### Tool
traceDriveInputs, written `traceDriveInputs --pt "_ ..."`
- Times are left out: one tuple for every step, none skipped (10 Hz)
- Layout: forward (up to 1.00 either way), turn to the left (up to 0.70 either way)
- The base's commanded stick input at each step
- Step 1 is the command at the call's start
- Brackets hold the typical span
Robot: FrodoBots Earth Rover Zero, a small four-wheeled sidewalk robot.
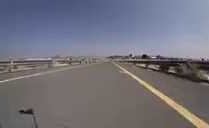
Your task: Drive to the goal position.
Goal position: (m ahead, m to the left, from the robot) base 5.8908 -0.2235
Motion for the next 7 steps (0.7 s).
traceDriveInputs --pt "1.00 0.00" --pt "1.00 0.00" --pt "1.00 0.00" --pt "1.00 0.00" --pt "1.00 0.00" --pt "1.00 0.00" --pt "1.00 0.00"
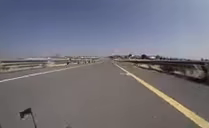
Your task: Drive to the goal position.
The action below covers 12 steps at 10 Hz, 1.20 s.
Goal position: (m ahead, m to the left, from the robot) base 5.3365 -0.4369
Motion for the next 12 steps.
traceDriveInputs --pt "1.00 0.00" --pt "1.00 0.00" --pt "1.00 0.00" --pt "1.00 0.00" --pt "1.00 0.00" --pt "1.00 0.00" --pt "1.00 0.00" --pt "1.00 0.00" --pt "1.00 0.00" --pt "1.00 0.00" --pt "1.00 0.00" --pt "1.00 0.00"
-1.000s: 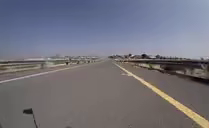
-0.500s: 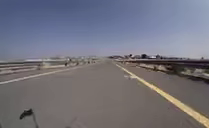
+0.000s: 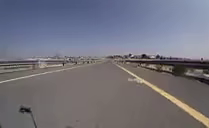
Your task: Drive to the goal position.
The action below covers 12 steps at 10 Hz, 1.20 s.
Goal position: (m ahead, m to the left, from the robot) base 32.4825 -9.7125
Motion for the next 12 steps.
traceDriveInputs --pt "1.00 0.00" --pt "1.00 0.00" --pt "1.00 0.00" --pt "1.00 0.00" --pt "1.00 0.00" --pt "1.00 0.00" --pt "1.00 0.00" --pt "1.00 0.00" --pt "1.00 0.00" --pt "1.00 0.00" --pt "1.00 0.00" --pt "1.00 0.00"
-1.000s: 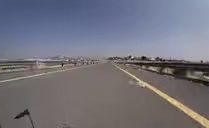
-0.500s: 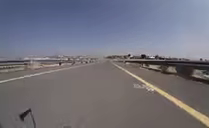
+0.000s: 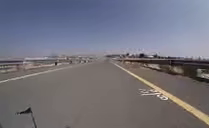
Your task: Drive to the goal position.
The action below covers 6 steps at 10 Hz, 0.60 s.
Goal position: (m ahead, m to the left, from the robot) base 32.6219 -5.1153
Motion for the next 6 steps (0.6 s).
traceDriveInputs --pt "1.00 0.00" --pt "1.00 0.00" --pt "1.00 0.00" --pt "1.00 0.00" --pt "1.00 0.00" --pt "1.00 0.00"
